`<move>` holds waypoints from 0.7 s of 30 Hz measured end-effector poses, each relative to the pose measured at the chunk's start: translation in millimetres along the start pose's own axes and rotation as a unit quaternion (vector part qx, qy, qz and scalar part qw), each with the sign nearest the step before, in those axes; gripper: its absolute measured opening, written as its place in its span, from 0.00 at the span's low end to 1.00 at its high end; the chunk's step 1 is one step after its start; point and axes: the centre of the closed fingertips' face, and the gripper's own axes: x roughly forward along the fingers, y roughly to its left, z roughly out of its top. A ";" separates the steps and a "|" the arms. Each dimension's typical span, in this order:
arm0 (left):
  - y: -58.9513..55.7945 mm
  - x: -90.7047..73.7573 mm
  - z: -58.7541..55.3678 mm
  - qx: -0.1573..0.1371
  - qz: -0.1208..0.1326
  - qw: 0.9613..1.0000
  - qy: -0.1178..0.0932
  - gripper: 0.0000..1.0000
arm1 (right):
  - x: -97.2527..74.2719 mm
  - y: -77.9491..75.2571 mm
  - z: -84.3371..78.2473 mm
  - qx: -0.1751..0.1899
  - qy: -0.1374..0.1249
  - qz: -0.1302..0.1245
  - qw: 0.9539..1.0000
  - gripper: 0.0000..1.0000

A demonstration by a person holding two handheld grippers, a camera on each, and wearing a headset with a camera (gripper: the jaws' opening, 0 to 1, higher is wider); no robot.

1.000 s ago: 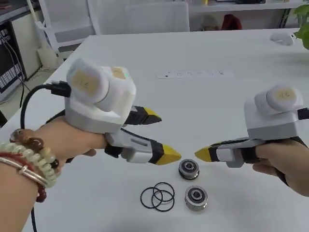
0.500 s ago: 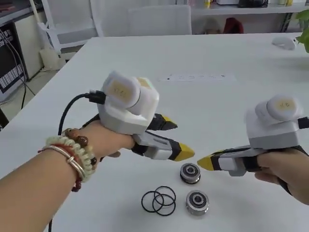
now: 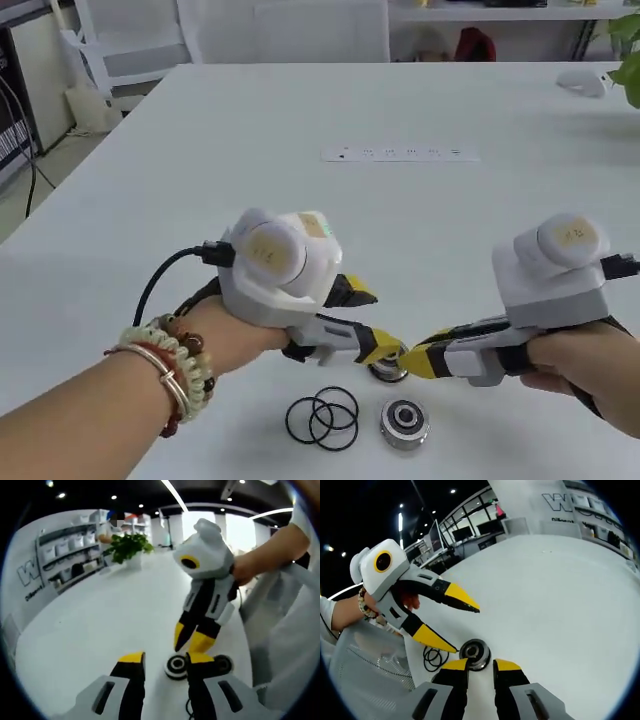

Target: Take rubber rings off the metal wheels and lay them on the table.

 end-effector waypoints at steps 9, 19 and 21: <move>-14.2 11.8 -15.0 0.006 -0.028 0.999 0.022 0.27 | 4.5 4.1 -10.5 -0.056 0.030 0.003 0.998 0.26; -10.8 12.2 -19.6 -0.012 -0.023 0.999 0.024 0.20 | 8.2 -1.0 -12.1 -0.119 0.031 -0.009 0.992 0.19; -12.9 12.7 -20.4 -0.013 -0.026 0.999 0.025 0.16 | 8.5 -3.2 -11.9 -0.141 0.035 -0.018 0.989 0.17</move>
